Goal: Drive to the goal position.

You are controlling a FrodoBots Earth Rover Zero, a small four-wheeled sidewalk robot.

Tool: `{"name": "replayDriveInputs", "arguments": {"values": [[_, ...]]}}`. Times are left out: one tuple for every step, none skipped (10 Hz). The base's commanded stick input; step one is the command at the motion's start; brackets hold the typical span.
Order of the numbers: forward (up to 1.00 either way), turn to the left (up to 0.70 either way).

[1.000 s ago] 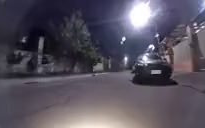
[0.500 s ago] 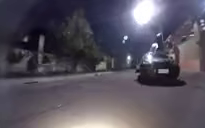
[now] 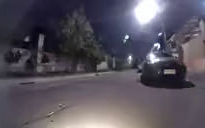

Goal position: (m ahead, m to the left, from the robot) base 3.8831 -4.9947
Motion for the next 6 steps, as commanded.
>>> {"name": "replayDriveInputs", "arguments": {"values": [[0.50, 0.00], [0.50, 0.00], [0.50, 0.00], [0.50, 0.00], [0.50, 0.00], [0.50, 0.00]]}}
